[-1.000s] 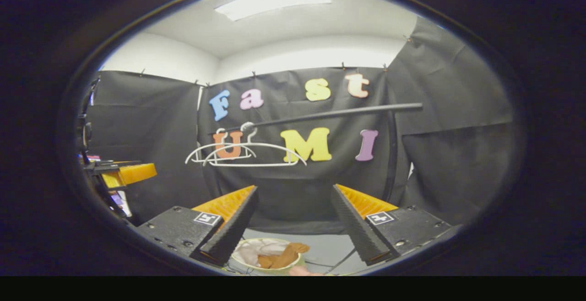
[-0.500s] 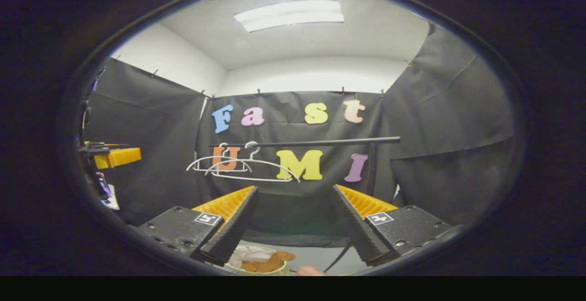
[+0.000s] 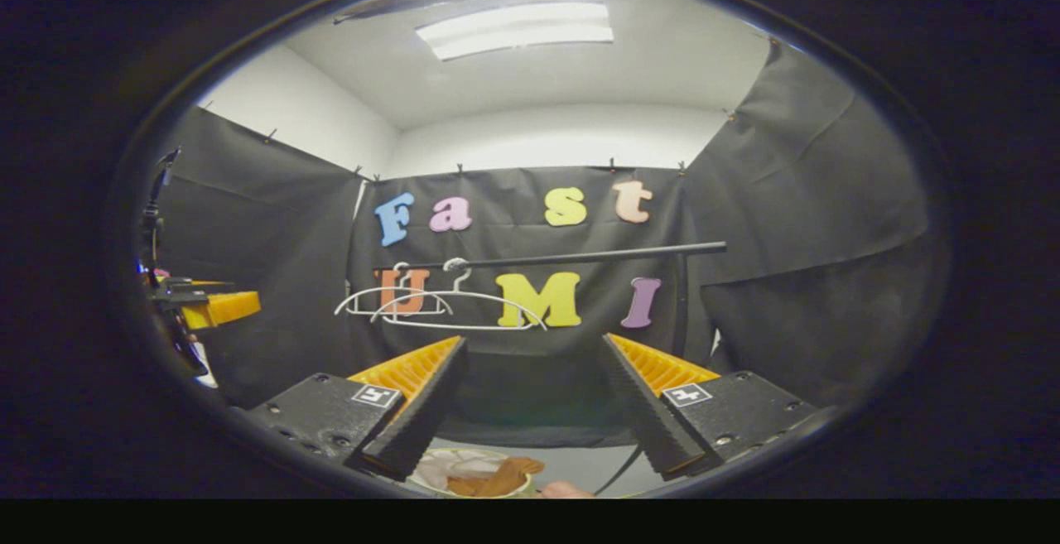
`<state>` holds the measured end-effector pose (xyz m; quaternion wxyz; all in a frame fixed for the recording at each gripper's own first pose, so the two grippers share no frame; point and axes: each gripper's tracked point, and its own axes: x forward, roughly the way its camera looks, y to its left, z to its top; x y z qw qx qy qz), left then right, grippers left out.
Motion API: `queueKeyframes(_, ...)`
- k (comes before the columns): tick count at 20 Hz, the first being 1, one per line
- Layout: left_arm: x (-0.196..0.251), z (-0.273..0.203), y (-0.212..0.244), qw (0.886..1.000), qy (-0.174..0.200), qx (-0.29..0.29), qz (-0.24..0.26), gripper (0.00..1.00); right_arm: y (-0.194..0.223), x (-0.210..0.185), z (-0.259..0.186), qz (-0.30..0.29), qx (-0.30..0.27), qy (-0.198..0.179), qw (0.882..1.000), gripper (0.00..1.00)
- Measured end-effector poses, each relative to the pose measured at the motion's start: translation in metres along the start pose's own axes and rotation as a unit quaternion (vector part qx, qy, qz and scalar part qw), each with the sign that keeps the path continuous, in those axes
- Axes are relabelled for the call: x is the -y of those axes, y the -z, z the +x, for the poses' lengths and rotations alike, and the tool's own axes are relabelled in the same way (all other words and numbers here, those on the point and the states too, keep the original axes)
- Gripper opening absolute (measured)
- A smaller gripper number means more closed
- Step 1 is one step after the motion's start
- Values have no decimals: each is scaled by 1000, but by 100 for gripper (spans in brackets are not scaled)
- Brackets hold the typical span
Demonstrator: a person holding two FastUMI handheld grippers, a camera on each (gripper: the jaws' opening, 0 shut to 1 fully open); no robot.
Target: Grasp the clothes on the hanger with both hands and then place them into the laundry hamper below.
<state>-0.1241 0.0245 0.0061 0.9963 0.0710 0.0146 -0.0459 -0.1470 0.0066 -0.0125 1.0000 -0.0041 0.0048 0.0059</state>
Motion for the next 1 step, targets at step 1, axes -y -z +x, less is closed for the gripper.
queueKeyframes(1,-1,2,0,1000,0,6,2,99,0,1,1,-2,-2,1,1000,99)
